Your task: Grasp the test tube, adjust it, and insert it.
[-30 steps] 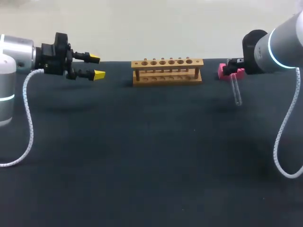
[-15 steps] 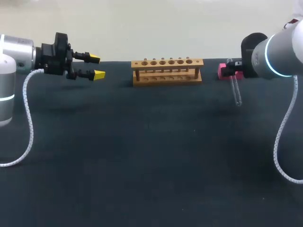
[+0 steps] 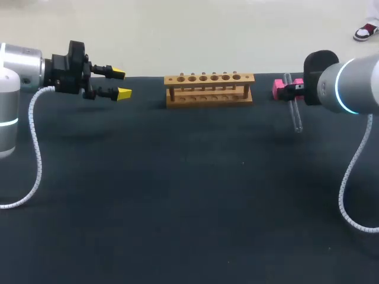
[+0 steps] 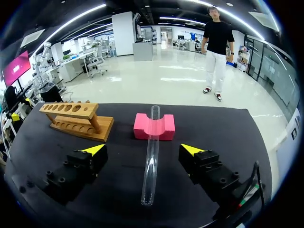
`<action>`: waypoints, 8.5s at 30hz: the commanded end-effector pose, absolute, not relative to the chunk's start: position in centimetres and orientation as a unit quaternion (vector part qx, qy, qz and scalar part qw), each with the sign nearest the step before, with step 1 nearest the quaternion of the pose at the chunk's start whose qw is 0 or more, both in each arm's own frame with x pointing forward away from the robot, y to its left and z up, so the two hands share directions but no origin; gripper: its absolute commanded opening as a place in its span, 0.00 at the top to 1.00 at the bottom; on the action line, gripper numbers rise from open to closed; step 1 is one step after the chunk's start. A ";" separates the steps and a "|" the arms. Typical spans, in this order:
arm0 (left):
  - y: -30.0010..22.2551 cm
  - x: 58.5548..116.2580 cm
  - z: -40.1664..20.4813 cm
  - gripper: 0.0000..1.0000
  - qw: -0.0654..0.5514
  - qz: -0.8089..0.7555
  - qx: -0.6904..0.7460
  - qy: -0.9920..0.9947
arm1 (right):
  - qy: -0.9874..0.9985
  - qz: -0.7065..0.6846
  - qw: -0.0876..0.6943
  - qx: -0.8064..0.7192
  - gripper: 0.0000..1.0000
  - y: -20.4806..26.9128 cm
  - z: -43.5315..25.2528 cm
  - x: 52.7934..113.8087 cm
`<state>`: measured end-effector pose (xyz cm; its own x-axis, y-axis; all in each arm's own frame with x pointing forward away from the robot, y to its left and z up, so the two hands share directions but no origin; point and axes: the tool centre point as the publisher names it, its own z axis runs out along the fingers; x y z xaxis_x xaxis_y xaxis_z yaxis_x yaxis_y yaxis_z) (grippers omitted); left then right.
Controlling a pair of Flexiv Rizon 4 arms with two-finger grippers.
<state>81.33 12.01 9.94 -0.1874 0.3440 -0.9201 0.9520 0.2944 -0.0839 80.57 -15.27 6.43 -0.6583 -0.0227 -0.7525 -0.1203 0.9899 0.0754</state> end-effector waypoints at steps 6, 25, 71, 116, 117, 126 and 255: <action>12.1 81.3 9.9 0.00 0.428 -0.357 0.475 0.681 | 0.647 0.082 0.758 0.002 0.00 -15.4 5.8 80.4; 12.1 81.3 9.9 0.00 0.428 -0.357 0.475 0.681 | 0.691 0.106 0.714 0.025 0.00 -15.0 3.2 81.4; 12.1 81.3 9.9 0.00 0.428 -0.357 0.475 0.681 | 0.713 0.100 0.694 -0.001 0.19 -15.6 -0.5 82.4; 12.1 81.3 9.9 0.00 0.428 -0.357 0.475 0.681 | 0.728 0.107 0.678 0.002 1.00 -16.3 -0.1 83.0; 12.1 81.3 9.9 0.00 0.428 -0.357 0.475 0.681 | 0.727 0.106 0.678 0.004 1.00 -16.3 0.0 83.0; 12.1 81.3 9.9 0.00 0.428 -0.357 0.475 0.681 | 0.723 0.112 0.681 0.031 1.00 -16.4 2.0 82.0; 12.1 81.3 9.9 0.00 0.428 -0.357 0.475 0.681 | 0.865 0.231 0.445 -0.014 1.00 3.0 4.4 83.3</action>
<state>81.33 12.01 9.94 -0.1875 0.3440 -0.9201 0.9520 0.2944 -0.0840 82.37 3.09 4.67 -0.5862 0.1914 -0.7872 -0.1619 0.9244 0.3453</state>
